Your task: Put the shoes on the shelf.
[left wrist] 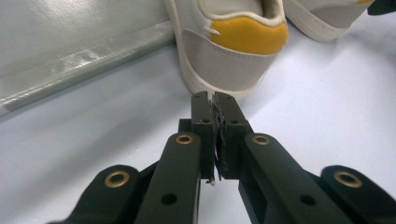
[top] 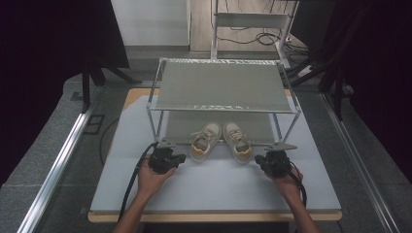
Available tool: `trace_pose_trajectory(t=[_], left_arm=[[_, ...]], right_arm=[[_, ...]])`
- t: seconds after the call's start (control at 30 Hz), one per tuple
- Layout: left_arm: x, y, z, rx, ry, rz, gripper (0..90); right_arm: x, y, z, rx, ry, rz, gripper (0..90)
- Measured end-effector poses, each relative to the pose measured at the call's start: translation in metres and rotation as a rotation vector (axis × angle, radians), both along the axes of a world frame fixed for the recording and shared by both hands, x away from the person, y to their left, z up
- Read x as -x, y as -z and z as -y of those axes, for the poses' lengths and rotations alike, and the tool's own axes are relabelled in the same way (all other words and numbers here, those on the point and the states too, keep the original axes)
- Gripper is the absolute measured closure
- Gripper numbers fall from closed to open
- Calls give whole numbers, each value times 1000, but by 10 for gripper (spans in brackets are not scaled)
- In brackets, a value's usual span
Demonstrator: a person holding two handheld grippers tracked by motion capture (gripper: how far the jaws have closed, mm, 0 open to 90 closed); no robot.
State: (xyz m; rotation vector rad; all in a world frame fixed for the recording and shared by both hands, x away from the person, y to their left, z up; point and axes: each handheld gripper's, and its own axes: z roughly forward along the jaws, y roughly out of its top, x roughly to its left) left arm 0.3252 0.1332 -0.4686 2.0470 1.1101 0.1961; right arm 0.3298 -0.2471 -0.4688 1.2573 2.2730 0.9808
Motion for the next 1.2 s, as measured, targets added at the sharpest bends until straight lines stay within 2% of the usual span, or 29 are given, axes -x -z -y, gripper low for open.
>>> trace_pose_trajectory(t=[0.03,0.2,0.77,0.93,1.1,1.2], left_arm=[[0,1,1,2,7,-7,870],[-2,4,6,2,21,-16,865],[-9,3,23,0,29,-7,859],[-11,0,25,22,29,-3,862],[-14,-4,29,63,36,1,872],[-15,-5,31,64,41,6,870]], right_arm=[[-1,1,-3,22,-9,9,834],[-2,5,-9,36,-19,11,825],[-4,7,-15,44,-13,24,827],[-5,7,-18,32,-15,32,827],[-8,8,-29,38,-22,42,819],[-10,9,-31,36,-16,38,812]])
